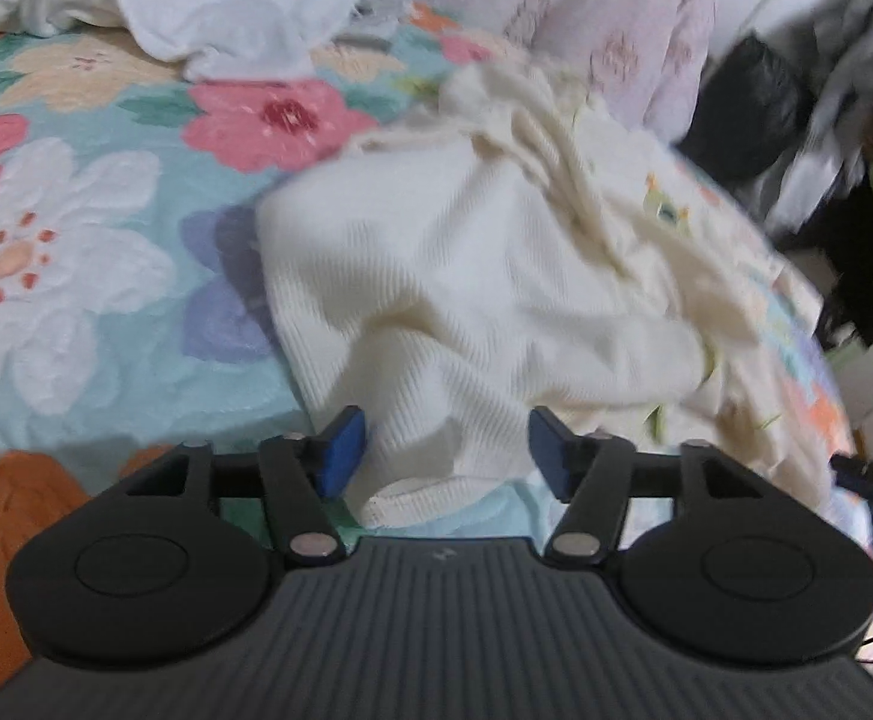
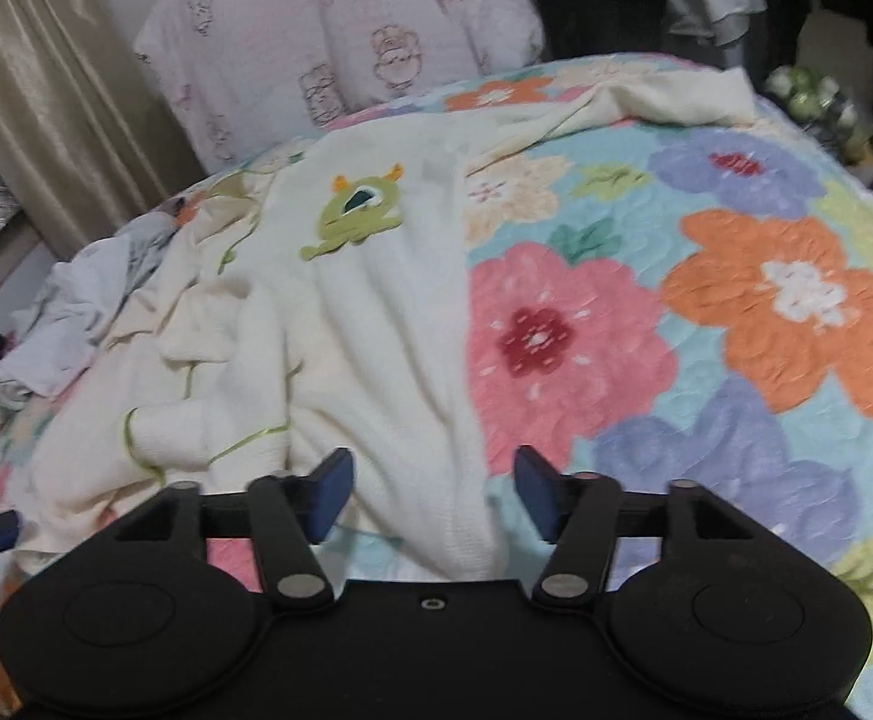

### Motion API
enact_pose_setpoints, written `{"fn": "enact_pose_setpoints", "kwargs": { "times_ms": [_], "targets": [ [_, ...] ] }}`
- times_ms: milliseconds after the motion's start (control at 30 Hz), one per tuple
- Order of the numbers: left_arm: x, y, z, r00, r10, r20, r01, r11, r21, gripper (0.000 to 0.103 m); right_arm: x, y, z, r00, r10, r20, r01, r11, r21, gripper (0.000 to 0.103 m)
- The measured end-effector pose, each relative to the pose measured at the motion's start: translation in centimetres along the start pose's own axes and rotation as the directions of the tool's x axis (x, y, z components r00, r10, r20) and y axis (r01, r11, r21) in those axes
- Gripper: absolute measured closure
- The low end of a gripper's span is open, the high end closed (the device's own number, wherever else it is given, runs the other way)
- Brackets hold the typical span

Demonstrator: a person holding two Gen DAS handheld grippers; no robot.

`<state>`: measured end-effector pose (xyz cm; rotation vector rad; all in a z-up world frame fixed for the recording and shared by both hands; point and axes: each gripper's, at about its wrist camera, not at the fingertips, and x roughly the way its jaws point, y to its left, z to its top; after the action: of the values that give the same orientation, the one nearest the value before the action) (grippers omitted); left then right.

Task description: Fold clothes

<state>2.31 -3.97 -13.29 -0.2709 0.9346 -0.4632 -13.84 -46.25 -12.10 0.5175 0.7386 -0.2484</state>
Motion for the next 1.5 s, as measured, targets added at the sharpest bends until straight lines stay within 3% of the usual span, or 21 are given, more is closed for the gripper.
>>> {"fn": "enact_pose_setpoints", "kwargs": {
  "times_ms": [100, 167, 200, 233, 267, 300, 400, 467, 533, 600, 667, 700, 767, 867, 1000, 1100, 1200, 1300, 1367, 1433, 1500],
  "targets": [
    [2.7, -0.1, 0.2, 0.998, 0.059, -0.024, -0.059, 0.998, 0.004, 0.044, 2.1, -0.7, -0.8, 1.000, 0.013, -0.012, -0.012, 1.000, 0.022, 0.030],
    [3.9, -0.6, 0.5, 0.995, 0.091, -0.032, -0.090, 0.995, 0.043, 0.067, 4.3, -1.1, -1.6, 0.999, 0.030, -0.036, -0.029, 0.999, 0.041, 0.035],
    [4.4, -0.9, 0.7, 0.994, 0.107, -0.036, -0.105, 0.993, 0.063, 0.100, 5.3, -0.9, -2.0, 0.998, 0.036, -0.053, -0.035, 0.999, 0.027, 0.070],
    [4.5, -1.2, 1.2, 0.993, 0.104, -0.056, -0.099, 0.991, 0.093, 0.101, 6.0, -0.4, -2.0, 0.997, 0.036, -0.075, -0.036, 0.999, 0.004, 0.092],
    [3.9, -1.1, 2.1, 0.996, 0.052, -0.066, -0.048, 0.997, 0.062, 0.101, 6.3, 0.1, -1.7, 0.995, 0.038, -0.093, -0.039, 0.999, -0.007, 0.092],
    [2.0, -0.5, 3.2, 1.000, -0.010, -0.017, 0.010, 1.000, -0.004, 0.101, 6.0, 0.6, -1.0, 0.995, 0.044, -0.094, -0.045, 0.999, -0.009, 0.092],
    [-5.2, 0.7, 5.7, 0.977, -0.132, 0.168, 0.151, 0.983, -0.104, 0.101, 1.3, 1.2, 3.0, 0.971, 0.240, -0.013, -0.238, 0.969, 0.070, 0.092],
    [-9.8, 1.2, 6.6, 0.952, -0.164, 0.260, 0.201, 0.972, -0.124, 0.101, -2.6, 1.4, 5.5, 0.936, 0.352, 0.030, -0.353, 0.928, 0.118, 0.092],
    [-12.9, 1.6, 6.5, 0.942, -0.153, 0.298, 0.200, 0.971, -0.134, 0.101, -6.1, 1.9, 6.6, 0.923, 0.378, 0.075, -0.383, 0.919, 0.088, 0.092],
    [-12.6, 1.7, 5.1, 0.965, -0.115, 0.235, 0.149, 0.980, -0.133, 0.101, -7.9, 2.1, 6.3, 0.941, 0.326, 0.088, -0.331, 0.943, 0.045, 0.093],
    [-10.8, 1.7, 3.1, 0.990, -0.069, 0.126, 0.085, 0.989, -0.124, 0.101, -6.7, 2.2, 4.8, 0.986, 0.167, 0.027, -0.167, 0.986, -0.012, 0.093],
    [-9.1, 1.8, 1.8, 0.998, -0.035, 0.053, 0.041, 0.992, -0.122, 0.101, -5.4, 2.3, 3.6, 0.995, 0.097, -0.025, -0.098, 0.995, -0.036, 0.093],
    [-6.3, 1.7, -0.3, 0.998, 0.030, -0.058, -0.036, 0.994, -0.104, 0.101, -2.5, 2.4, 0.9, 0.990, -0.043, -0.132, 0.031, 0.995, -0.091, 0.093],
    [-2.9, 1.7, -3.0, 0.978, 0.122, -0.169, -0.134, 0.989, -0.059, 0.101, -0.5, 2.0, -1.3, 0.971, -0.106, -0.213, 0.080, 0.988, -0.129, 0.093],
    [-4.2, 0.7, -2.3, 0.979, 0.143, -0.145, -0.145, 0.989, -0.004, 0.099, -0.8, 2.4, -1.2, 0.963, -0.142, -0.228, 0.102, 0.979, -0.177, 0.090],
    [-6.5, -0.4, -1.4, 0.985, 0.138, -0.107, -0.135, 0.990, 0.038, 0.097, -2.7, 3.5, -0.7, 0.942, -0.279, -0.187, 0.217, 0.931, -0.295, 0.078],
    [-8.9, -2.4, -0.4, 0.989, 0.141, -0.044, -0.136, 0.985, 0.103, 0.083, -5.0, 5.0, -0.2, 0.933, -0.346, -0.096, 0.288, 0.883, -0.371, 0.069],
    [-11.1, -5.1, 0.9, 0.989, 0.140, 0.057, -0.147, 0.978, 0.150, 0.063, -6.4, 5.8, 1.5, 0.970, -0.237, -0.052, 0.205, 0.916, -0.345, 0.064],
    [-10.9, -6.7, 1.2, 0.989, 0.105, 0.106, -0.121, 0.980, 0.157, 0.057, -6.2, 6.7, 2.4, 0.995, -0.089, -0.046, 0.069, 0.945, -0.319, 0.061],
    [-9.6, -8.6, 1.5, 0.991, 0.044, 0.123, -0.066, 0.981, 0.181, 0.055, -4.5, 7.7, 2.9, 0.997, 0.036, -0.073, -0.056, 0.952, -0.301, 0.060],
    [-6.7, -10.8, 1.9, 0.997, 0.004, 0.080, -0.024, 0.969, 0.244, 0.055, -2.3, 9.2, 3.3, 0.989, 0.113, -0.092, -0.136, 0.940, -0.312, 0.060]
  ]
}}
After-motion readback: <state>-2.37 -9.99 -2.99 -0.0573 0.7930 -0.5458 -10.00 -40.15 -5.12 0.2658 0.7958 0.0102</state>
